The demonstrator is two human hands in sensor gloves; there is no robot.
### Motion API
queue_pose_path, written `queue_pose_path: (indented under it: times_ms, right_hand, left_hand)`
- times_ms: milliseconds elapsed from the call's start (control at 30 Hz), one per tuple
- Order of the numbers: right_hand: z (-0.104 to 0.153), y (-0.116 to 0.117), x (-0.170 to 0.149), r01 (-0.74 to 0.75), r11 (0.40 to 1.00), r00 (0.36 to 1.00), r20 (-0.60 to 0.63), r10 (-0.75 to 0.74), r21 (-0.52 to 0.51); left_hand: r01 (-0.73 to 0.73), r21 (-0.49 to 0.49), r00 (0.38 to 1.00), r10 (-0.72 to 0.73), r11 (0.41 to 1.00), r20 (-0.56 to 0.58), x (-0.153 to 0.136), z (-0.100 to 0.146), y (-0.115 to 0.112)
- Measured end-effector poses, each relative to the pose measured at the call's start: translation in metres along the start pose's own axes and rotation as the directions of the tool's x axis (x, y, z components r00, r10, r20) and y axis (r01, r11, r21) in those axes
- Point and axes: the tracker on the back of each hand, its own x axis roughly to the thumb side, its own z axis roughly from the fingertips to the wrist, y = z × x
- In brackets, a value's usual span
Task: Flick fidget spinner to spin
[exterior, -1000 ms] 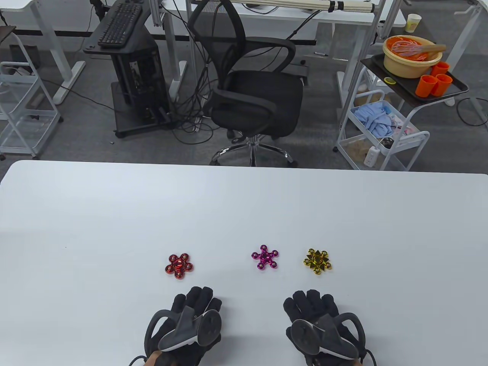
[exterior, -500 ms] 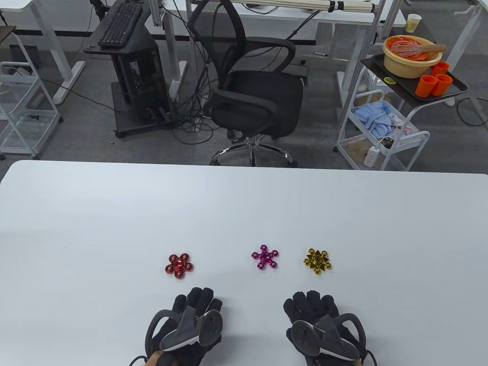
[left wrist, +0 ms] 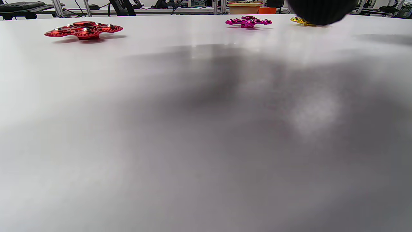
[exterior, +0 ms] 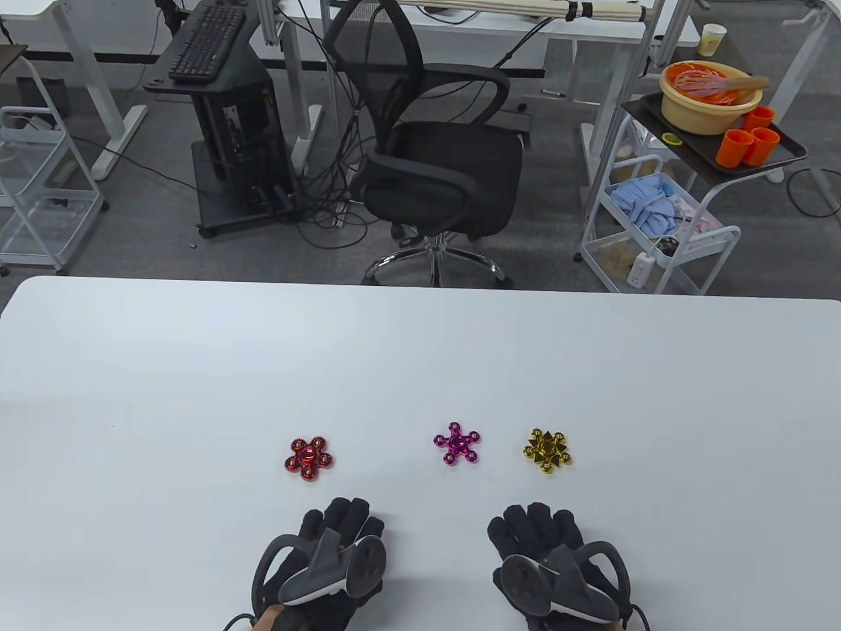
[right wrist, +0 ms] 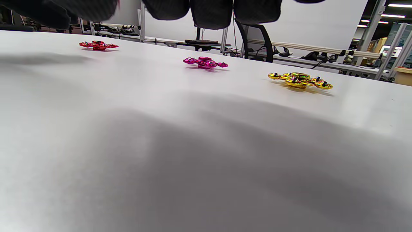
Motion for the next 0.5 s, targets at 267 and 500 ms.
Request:
queue_pose_path:
  times_ms: [267,500]
  right_hand:
    - [0.0005,0.0001,0.0009,0.000,1.000,1.000,0.003,0.000,0.009]
    - [0.0006,0.0004,0.0017,-0.001,1.000,1.000,0.007,0.001,0.019]
  left_hand:
    - [0.005,-0.007,1.000,-0.005,1.000,0.001,0.0009,-0.0005,-0.0008]
    - [-0.006,-0.003,1.000,0.006,1.000,-0.013,-0.0020,-0.0006,0.0002]
